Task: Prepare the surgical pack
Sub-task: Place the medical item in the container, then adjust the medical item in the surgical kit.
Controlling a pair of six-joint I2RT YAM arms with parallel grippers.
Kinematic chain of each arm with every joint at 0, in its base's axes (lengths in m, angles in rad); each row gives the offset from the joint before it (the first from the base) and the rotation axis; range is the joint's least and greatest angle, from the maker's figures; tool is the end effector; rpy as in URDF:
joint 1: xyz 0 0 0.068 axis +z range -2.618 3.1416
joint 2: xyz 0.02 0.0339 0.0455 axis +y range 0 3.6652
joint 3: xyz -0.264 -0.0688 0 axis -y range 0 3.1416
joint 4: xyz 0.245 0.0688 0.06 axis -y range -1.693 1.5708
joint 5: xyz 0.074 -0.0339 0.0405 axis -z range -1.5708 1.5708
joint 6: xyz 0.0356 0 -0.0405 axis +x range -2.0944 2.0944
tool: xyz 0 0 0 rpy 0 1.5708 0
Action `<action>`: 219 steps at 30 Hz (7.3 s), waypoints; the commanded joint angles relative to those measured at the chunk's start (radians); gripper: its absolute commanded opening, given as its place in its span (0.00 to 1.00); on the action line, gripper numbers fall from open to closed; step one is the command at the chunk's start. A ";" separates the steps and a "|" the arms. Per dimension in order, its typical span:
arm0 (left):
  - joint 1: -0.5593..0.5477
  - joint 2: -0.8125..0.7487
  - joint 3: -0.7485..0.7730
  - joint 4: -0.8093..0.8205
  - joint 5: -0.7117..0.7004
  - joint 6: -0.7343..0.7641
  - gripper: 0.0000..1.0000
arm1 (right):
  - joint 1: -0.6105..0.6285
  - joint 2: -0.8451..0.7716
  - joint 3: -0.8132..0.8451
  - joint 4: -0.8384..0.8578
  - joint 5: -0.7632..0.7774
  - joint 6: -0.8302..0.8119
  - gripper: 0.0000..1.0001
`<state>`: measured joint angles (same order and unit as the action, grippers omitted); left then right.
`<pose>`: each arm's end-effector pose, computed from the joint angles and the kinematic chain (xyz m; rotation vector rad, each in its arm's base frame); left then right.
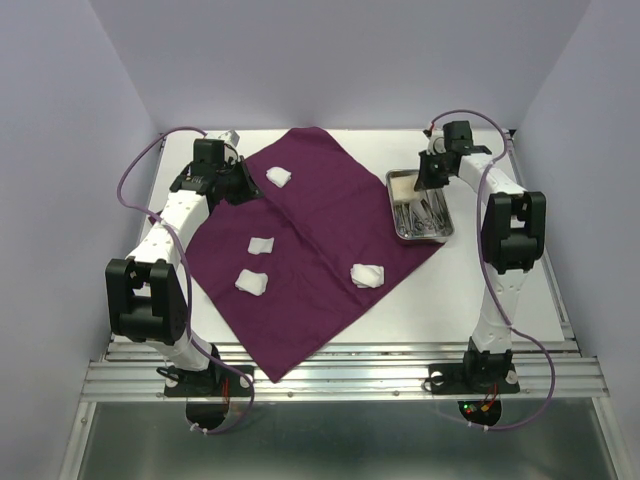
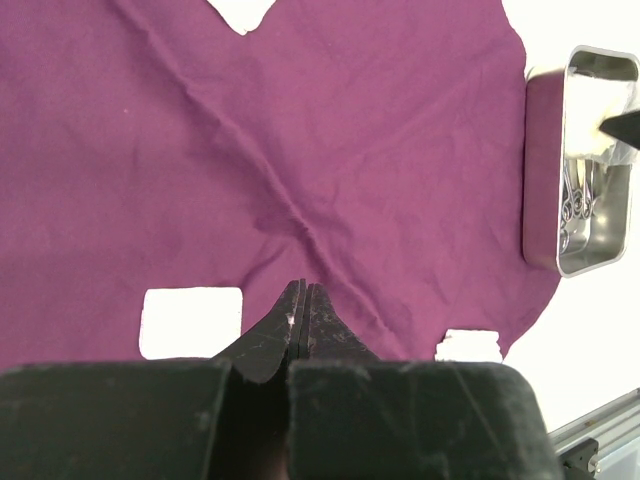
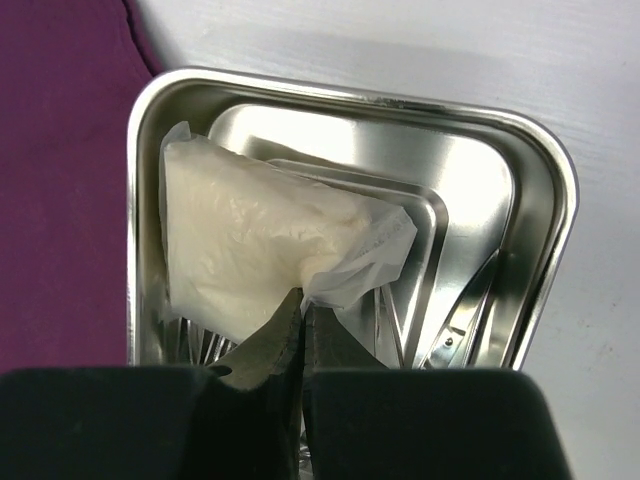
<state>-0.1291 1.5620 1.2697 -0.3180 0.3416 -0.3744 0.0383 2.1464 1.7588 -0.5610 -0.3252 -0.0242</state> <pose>0.3532 -0.0579 0.3027 -0.0732 2.2152 -0.6552 0.4752 0.0296 0.2104 -0.2093 2.4872 0.4145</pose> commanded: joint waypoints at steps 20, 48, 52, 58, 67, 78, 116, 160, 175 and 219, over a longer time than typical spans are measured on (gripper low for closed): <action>-0.003 -0.034 -0.006 0.019 0.017 0.009 0.00 | -0.012 0.037 0.076 0.087 0.094 0.021 0.32; -0.006 -0.005 -0.020 0.042 0.040 0.002 0.00 | 0.051 -0.100 -0.147 0.276 0.175 0.214 0.38; -0.006 -0.006 -0.023 0.039 0.031 0.006 0.00 | 0.072 -0.030 -0.085 0.266 0.193 0.224 0.38; -0.006 -0.008 -0.029 0.039 0.023 0.009 0.00 | 0.104 0.035 -0.065 0.243 0.222 0.231 0.38; -0.006 -0.008 -0.026 0.037 0.027 0.014 0.00 | 0.129 0.009 -0.124 0.283 0.349 0.228 0.38; -0.006 -0.003 -0.023 0.046 0.028 0.000 0.00 | 0.129 -0.189 -0.138 0.302 0.342 0.241 0.52; 0.060 -0.171 -0.262 -0.062 -0.409 -0.129 0.28 | 0.836 -0.306 -0.365 0.283 0.508 0.415 0.63; 0.075 0.089 -0.409 0.174 -0.135 -0.205 0.30 | 0.845 -0.303 -0.387 0.247 0.627 0.429 0.66; 0.075 -0.005 -0.365 0.091 -0.171 -0.152 0.01 | 0.845 -0.307 -0.400 0.246 0.624 0.438 0.66; 0.077 -0.476 -0.495 -0.119 0.099 -0.043 0.00 | 0.845 -0.233 -0.332 0.294 0.413 0.437 0.66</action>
<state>-0.0505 1.1419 0.7963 -0.4229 0.4038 -0.3805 0.8837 1.9244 1.3891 -0.3046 0.0963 0.4187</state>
